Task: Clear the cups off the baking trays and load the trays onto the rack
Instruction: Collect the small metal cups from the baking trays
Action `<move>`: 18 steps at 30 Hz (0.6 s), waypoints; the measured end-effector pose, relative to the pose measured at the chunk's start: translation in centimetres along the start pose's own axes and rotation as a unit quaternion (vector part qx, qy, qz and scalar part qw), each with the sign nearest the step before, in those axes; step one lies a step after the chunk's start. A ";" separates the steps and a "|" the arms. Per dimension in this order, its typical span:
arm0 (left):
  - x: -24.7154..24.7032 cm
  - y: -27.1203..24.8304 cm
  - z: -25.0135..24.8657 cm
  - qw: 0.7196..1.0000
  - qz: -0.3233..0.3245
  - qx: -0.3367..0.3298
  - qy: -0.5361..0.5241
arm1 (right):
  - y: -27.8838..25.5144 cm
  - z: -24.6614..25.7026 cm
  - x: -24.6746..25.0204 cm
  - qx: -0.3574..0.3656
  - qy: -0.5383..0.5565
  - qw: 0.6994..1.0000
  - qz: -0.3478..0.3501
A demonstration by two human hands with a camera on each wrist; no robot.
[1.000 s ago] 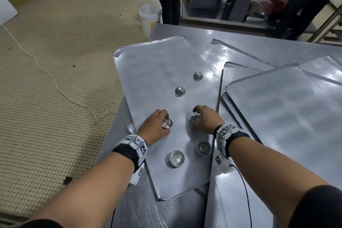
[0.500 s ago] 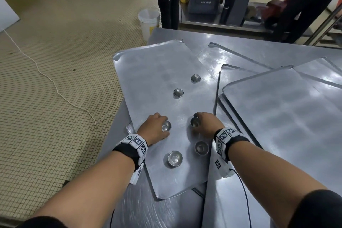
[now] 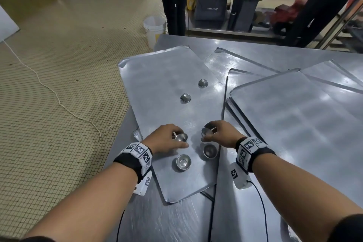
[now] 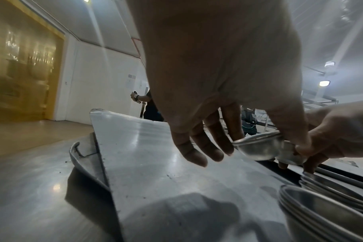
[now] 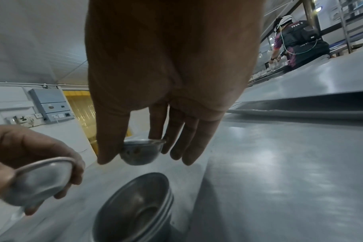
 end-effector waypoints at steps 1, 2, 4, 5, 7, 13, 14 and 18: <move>-0.3 -0.4 -0.1 1.000 0.013 -0.003 0.004 | -0.4 -0.2 -0.2 -0.004 0.006 1.000 0.014; -0.6 -0.7 -0.1 1.000 0.025 -0.006 0.010 | -0.9 -0.3 -0.3 -0.001 0.008 1.000 0.024; -1.3 -1.5 0.0 0.999 0.047 -0.008 0.026 | -1.8 0.0 -0.3 0.005 0.003 0.999 0.035; -1.7 -1.8 0.1 0.998 0.054 -0.008 0.033 | -2.1 0.0 -0.3 0.006 0.002 0.999 0.040; -2.2 -2.3 0.2 0.997 0.061 -0.010 0.043 | -2.8 0.1 -0.2 0.006 0.000 0.999 0.050; -3.3 -3.1 -0.1 0.994 0.070 -0.025 0.082 | -4.5 0.0 -0.7 0.005 -0.019 0.998 0.062; -3.5 -3.2 -0.1 0.993 0.072 -0.026 0.089 | -4.7 -0.1 -0.9 0.007 -0.025 0.998 0.060; -4.2 -3.4 0.4 0.992 0.075 -0.029 0.100 | -5.4 -0.4 -1.4 0.012 -0.054 0.997 0.053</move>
Point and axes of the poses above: each hand's wrist, its own y-axis towards the middle knuckle, its own x-axis out of the back of the hand, z = x × y, the point moved 6 cm from there along y, towards the middle knuckle, and after that the axes turned 8 degrees about x, right-handed, at the moved point
